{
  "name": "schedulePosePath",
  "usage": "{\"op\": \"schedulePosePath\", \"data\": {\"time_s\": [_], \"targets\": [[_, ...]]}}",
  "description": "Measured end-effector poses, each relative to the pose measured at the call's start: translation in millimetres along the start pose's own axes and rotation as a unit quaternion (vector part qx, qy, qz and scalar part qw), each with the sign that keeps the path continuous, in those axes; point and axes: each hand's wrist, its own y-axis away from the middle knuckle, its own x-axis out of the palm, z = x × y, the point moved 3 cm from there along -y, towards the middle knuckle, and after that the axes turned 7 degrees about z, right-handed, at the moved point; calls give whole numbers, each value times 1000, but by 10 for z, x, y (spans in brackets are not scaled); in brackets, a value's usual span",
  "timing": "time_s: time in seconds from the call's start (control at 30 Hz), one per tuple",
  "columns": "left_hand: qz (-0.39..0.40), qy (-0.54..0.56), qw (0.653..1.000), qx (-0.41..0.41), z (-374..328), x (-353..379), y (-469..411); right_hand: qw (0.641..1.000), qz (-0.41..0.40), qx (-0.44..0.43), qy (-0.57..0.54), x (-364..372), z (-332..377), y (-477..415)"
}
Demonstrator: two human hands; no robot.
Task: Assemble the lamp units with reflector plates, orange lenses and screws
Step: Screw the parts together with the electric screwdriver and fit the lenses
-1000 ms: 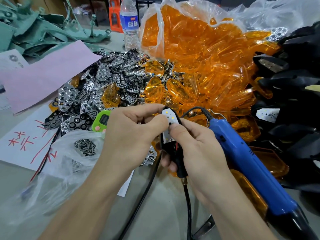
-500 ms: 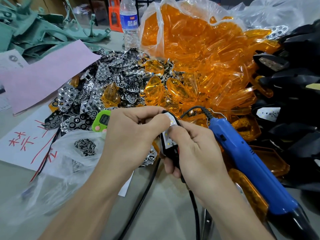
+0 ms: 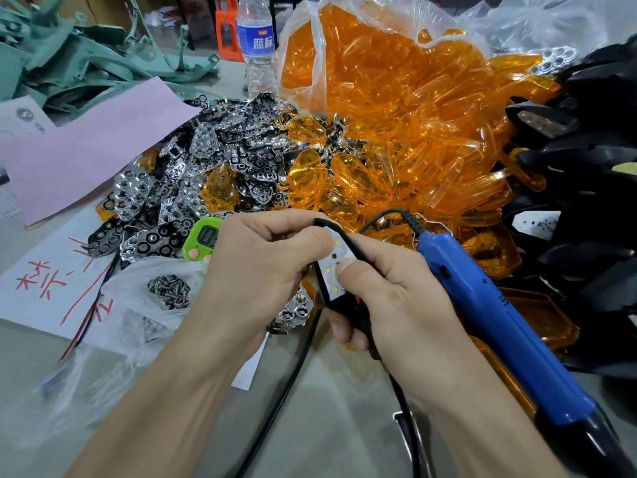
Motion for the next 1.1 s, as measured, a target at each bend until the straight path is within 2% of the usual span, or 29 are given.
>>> {"op": "schedulePosePath", "data": {"time_s": [0.13,0.53,1.1], "targets": [[3,-1,1000,4,-12,-11,0,1000,18,-1,-8,-10,21,-3],[-20,-37,999,22,10,-16,-19,1000,-7,-2,-11,2,-4,-13],[27,-82,993,78,45,-47,-38,1000,-1,0,-15,-34,-16,-6]]}}
